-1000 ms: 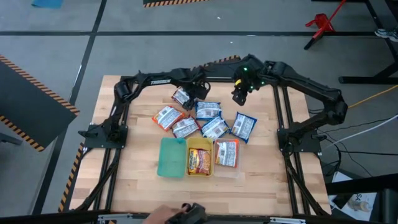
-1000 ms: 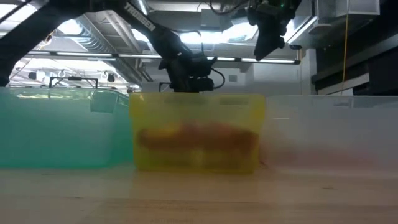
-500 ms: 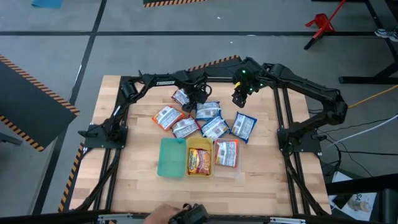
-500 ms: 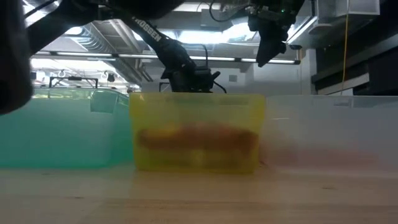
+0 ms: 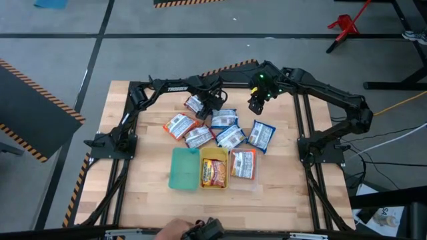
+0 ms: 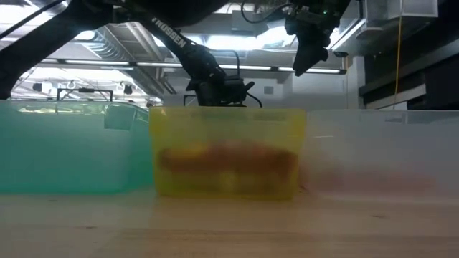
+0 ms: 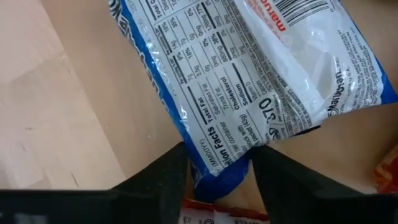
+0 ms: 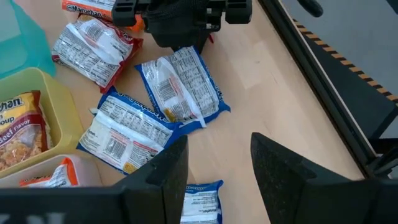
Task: Sort Maruchan noodles
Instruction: Put the top blue noodle pack into the green bin
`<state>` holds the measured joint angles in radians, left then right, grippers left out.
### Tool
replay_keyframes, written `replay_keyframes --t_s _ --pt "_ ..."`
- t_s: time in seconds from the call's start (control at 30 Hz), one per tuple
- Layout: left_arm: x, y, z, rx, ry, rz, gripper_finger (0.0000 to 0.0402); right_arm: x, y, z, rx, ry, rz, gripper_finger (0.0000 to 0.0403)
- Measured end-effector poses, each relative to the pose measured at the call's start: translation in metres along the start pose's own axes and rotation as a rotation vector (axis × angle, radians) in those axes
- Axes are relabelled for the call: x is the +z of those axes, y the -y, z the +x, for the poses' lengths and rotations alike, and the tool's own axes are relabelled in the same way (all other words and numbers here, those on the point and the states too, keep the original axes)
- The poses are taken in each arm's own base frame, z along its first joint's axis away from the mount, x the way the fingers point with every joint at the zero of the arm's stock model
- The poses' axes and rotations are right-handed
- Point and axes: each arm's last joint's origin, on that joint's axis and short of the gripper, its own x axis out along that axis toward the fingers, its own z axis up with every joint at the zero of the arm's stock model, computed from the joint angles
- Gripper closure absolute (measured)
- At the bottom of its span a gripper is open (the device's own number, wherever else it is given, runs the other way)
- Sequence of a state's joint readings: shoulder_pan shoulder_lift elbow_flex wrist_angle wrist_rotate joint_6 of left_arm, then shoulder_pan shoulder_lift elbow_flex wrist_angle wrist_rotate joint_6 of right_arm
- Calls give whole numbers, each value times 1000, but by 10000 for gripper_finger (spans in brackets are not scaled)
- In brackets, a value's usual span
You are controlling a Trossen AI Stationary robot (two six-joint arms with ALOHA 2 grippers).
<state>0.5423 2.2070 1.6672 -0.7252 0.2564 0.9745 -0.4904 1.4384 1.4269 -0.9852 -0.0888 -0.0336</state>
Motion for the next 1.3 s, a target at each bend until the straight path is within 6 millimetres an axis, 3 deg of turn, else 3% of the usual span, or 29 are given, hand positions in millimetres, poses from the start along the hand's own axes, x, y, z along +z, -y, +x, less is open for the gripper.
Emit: replay_keyframes --t_s 0.37,0.67,1.03,1.3 --pt "4 1 1 18 2 18 390 0 0 0 1 0 1 243" --pt "3 1 -8 74 -82 -72 400 -1 0 0 1 -12 3 243" --pt "18 10 -77 166 -6 -204 401 -1 0 0 1 -12 3 243" --pt "27 32 -136 198 47 -352 401 -1 0 -1 -10 -11 3 243"
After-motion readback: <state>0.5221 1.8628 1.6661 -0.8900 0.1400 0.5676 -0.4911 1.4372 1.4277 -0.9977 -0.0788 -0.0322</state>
